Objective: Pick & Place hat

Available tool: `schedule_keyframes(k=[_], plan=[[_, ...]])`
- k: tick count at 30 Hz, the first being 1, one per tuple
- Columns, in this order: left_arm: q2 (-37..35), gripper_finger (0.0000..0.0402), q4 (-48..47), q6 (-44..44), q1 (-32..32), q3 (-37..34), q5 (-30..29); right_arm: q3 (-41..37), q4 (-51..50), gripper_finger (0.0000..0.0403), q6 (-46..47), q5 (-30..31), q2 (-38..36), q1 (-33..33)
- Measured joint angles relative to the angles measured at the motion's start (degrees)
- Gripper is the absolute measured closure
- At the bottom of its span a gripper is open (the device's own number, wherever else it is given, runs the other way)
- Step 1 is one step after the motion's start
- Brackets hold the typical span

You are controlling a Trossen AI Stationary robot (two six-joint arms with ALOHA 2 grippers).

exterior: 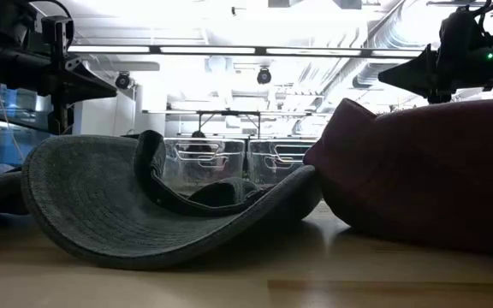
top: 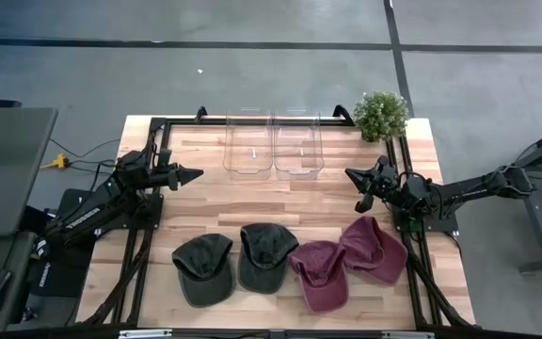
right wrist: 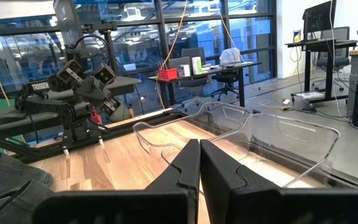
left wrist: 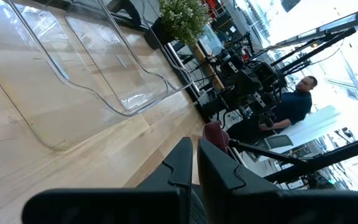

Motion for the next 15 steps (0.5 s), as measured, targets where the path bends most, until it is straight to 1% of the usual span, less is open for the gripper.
schedule_keyframes(k=[15], plan=[[0.0,0.0383,0.0,0.0,0.0,0.0,0.01,0.01,0.02,0.0398,0.0,0.01,-0.01,0.0]])
